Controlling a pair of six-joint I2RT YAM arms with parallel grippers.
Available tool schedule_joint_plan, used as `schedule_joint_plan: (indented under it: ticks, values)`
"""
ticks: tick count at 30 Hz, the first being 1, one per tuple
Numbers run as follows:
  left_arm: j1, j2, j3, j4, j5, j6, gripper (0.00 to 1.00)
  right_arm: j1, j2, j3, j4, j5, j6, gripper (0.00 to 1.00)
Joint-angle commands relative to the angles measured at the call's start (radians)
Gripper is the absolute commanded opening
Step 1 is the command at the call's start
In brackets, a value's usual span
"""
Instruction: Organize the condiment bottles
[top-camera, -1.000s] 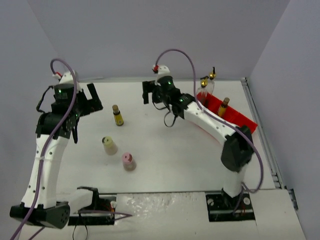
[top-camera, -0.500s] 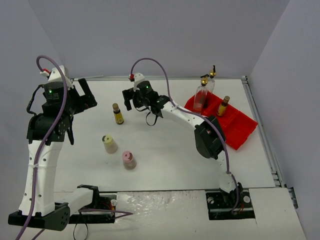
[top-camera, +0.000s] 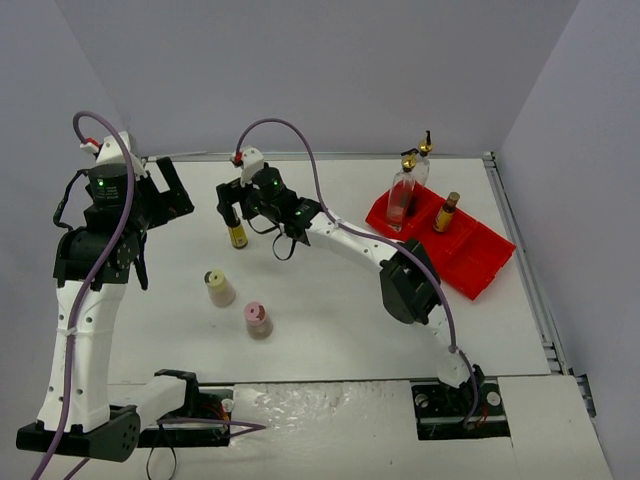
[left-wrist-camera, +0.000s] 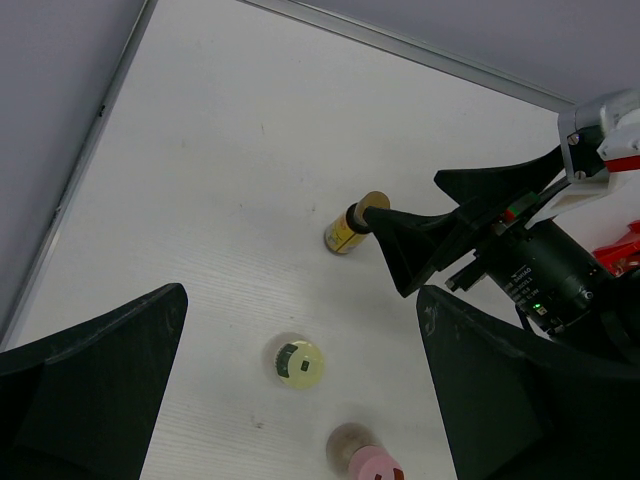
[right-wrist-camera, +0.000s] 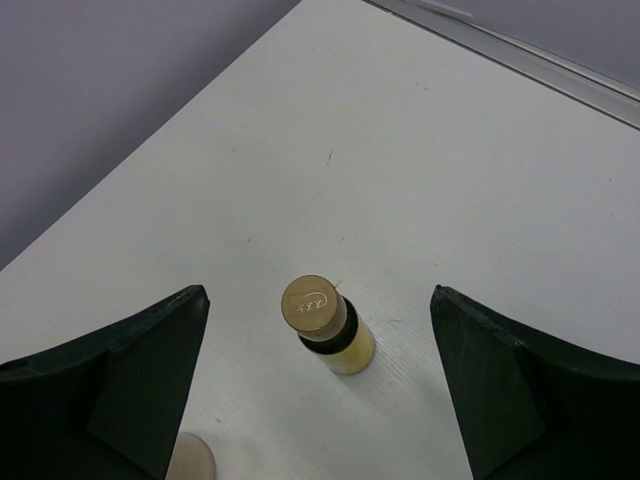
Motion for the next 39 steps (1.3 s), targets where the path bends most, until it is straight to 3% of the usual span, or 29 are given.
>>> schedule_joint_plan:
  ticks: [1, 11, 16, 22, 27, 31, 36, 39]
  values:
    - [0.006, -0.025, 0.036, 0.025, -0.002, -0.002, 0.97, 0.019, 0.041, 0.073, 0.108, -0.027, -0.014, 0.9]
    - [0.006, -0.042, 0.028, 0.028, -0.002, -0.005, 0.97, 0.033, 0.154, 0.181, 0.136, -0.018, -0.043, 0.86]
    - [0.006, -0.042, 0.024, 0.025, -0.004, -0.003, 0.97, 0.044, 0.193, 0.218, 0.141, 0.001, -0.049, 0.8]
    - [0.006, -0.045, 0.016, 0.025, -0.007, 0.001, 0.97, 0.045, 0.214, 0.222, 0.156, 0.017, -0.051, 0.58]
    - [0.006, -0.047, 0.018, 0.025, -0.01, 0.004, 0.97, 0.045, 0.225, 0.24, 0.133, 0.026, -0.052, 0.48]
    - [0.006, -0.047, 0.019, 0.023, -0.01, 0.004, 0.97, 0.045, 0.213, 0.216, 0.121, 0.03, -0.063, 0.47]
    - [0.006, -0.049, 0.013, 0.023, -0.013, 0.007, 0.97, 0.045, 0.188, 0.169, 0.117, 0.042, -0.081, 0.55]
    - [0.006, -0.05, 0.013, 0.023, -0.012, 0.007, 0.97, 0.045, 0.183, 0.156, 0.116, 0.048, -0.087, 0.52]
